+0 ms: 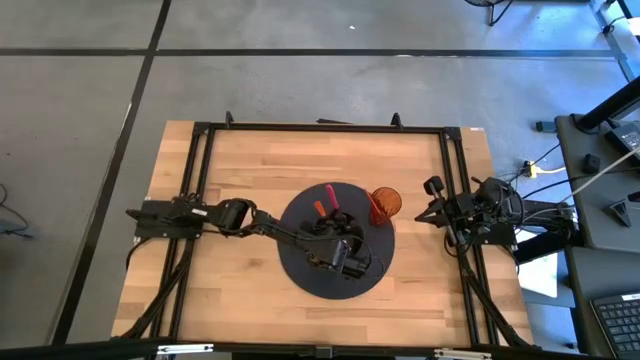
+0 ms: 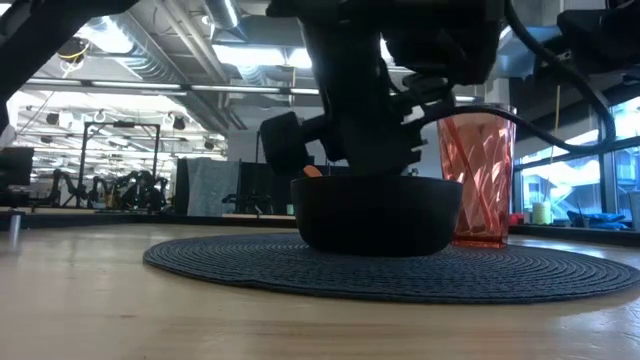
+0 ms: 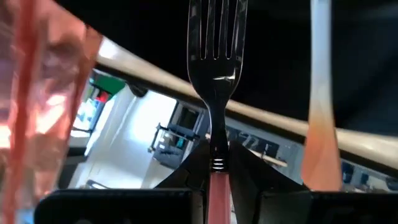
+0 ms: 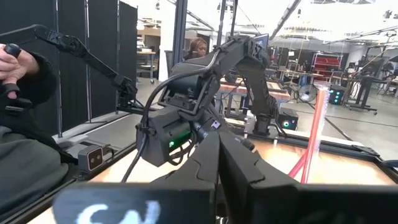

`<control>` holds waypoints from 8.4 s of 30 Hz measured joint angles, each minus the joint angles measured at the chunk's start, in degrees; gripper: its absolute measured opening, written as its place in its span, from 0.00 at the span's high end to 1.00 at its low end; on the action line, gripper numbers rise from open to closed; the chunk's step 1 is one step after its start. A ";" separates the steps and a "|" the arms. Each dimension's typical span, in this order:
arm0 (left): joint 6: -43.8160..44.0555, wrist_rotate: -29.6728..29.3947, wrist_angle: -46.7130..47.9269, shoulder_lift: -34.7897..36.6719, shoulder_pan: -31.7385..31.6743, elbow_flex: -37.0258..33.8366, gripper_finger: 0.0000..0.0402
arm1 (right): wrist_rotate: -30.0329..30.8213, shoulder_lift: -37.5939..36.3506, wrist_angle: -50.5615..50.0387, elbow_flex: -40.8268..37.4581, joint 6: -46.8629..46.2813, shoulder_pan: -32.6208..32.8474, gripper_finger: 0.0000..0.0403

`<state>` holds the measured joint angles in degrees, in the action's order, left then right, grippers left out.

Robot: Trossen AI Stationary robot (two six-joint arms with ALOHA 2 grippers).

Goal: Pick & Place Utensil
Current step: Put the pink fork into the black bowl on the black mat, then return to Home Position

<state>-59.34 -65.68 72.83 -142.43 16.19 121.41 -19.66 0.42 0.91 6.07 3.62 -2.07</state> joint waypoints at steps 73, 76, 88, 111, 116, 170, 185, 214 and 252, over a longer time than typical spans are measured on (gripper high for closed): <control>44.20 47.16 -78.11 80.06 -15.14 -77.06 1.00 | 4.56 0.03 7.80 0.02 13.34 -2.54 1.00; 46.42 57.82 -78.63 83.19 -18.45 -80.99 1.00 | 4.34 0.03 6.78 0.02 12.91 -4.78 1.00; 47.43 70.72 -92.12 108.60 -16.04 -104.13 1.00 | -2.89 0.05 3.58 0.00 7.19 -10.31 1.00; 53.77 70.45 -80.84 135.68 -12.87 -117.75 1.00 | -2.94 0.05 3.48 0.00 -0.99 -10.29 0.99; 57.02 70.52 -73.99 137.74 -11.69 -117.75 1.00 | -2.91 0.05 5.62 -2.06 -3.43 -10.29 1.00; 55.61 66.76 -74.28 138.42 -11.89 -120.94 1.00 | -0.92 0.95 3.47 -5.64 -3.30 -11.65 0.88; 55.59 66.76 -74.28 138.42 -11.89 -120.94 1.00 | -0.94 0.95 3.48 -5.64 -3.26 -11.65 0.88; 55.59 66.77 -74.31 138.42 -11.89 -120.94 1.00 | -0.94 0.95 3.47 -5.64 -3.34 -11.63 0.89; 55.59 66.76 -74.31 138.42 -11.89 -120.94 1.00 | -0.94 0.96 3.46 -5.64 -3.46 -11.63 0.89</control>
<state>-3.75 1.08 -1.48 -4.01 4.29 0.47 -20.60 1.38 4.36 0.43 0.17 -13.69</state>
